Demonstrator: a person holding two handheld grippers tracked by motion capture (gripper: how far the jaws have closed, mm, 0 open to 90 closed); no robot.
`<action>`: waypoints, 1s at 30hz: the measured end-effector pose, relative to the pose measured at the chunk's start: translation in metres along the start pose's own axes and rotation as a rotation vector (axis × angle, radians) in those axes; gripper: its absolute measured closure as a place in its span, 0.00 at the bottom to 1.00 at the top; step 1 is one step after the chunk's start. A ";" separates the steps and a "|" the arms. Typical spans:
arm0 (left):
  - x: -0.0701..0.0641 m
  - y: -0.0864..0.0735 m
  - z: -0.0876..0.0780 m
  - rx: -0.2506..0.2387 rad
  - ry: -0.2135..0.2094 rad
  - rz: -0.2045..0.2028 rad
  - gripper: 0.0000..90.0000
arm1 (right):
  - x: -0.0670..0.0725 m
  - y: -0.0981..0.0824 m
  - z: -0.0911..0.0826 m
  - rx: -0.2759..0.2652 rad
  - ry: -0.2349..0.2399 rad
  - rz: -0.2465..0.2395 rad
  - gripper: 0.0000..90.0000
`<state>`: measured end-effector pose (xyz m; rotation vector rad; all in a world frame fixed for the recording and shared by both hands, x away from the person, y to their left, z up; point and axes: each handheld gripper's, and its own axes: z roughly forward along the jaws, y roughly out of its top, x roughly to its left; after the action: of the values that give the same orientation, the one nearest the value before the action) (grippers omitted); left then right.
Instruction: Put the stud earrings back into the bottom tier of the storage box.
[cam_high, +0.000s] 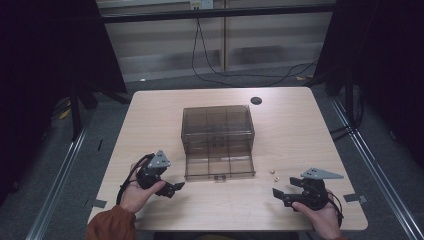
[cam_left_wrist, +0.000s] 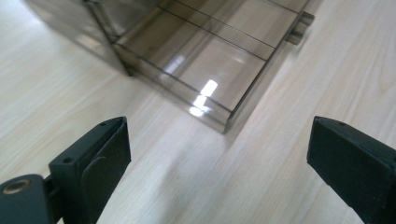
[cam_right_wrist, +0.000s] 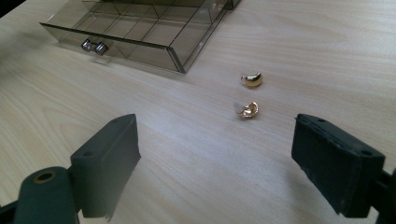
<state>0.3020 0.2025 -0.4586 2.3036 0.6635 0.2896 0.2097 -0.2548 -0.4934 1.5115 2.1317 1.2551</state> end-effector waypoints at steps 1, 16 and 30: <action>0.000 -0.003 -0.003 0.000 -0.001 -0.003 0.07 | 0.000 0.000 0.000 0.001 0.000 0.000 0.18; -0.025 -0.036 -0.029 -0.067 0.033 -0.092 0.05 | -0.005 0.007 -0.001 0.054 0.030 -0.052 0.46; -0.044 -0.047 -0.040 -0.077 0.035 -0.072 0.06 | -0.008 0.039 0.012 0.261 0.003 -0.149 0.77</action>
<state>0.2321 0.2309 -0.4626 2.2011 0.7380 0.3166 0.2459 -0.2515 -0.4738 1.4109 2.4361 0.9606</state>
